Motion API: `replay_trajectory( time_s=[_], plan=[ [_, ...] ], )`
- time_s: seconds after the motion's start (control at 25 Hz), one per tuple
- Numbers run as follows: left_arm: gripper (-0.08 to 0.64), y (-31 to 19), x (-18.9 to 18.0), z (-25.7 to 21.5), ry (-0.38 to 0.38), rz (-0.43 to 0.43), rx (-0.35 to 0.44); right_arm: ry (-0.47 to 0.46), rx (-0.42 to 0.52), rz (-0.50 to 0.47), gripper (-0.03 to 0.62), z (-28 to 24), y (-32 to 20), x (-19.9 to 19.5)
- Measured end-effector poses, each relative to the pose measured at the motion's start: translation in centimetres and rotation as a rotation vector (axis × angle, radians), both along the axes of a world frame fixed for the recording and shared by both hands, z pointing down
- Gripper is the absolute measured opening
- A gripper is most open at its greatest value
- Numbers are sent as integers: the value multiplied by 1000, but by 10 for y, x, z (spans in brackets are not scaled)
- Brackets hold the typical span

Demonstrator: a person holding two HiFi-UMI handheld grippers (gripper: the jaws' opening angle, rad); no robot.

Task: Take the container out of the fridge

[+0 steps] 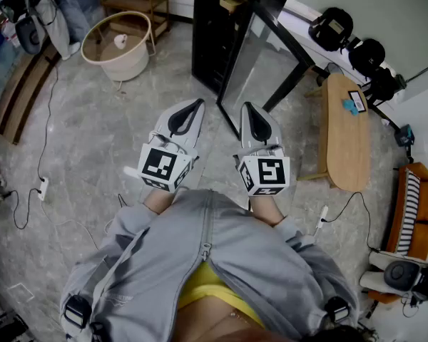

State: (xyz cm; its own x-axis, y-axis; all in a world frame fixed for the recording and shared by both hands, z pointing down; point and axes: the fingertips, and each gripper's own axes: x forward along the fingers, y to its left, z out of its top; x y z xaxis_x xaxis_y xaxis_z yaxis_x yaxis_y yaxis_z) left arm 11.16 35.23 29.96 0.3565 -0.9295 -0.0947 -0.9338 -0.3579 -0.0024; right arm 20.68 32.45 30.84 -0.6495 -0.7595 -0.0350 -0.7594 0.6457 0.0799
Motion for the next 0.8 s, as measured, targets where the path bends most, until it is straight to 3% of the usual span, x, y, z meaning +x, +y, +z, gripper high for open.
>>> replay_trajectory(
  time_s=[0.44,0.8],
  plan=[
    [-2,-30,2,21,25,17,-23,-44,-3,-10,0,13,-22,3],
    [-2,-127,-36,41,42,83,-25,-18,-14,70,0,31,-115,-21]
  ],
)
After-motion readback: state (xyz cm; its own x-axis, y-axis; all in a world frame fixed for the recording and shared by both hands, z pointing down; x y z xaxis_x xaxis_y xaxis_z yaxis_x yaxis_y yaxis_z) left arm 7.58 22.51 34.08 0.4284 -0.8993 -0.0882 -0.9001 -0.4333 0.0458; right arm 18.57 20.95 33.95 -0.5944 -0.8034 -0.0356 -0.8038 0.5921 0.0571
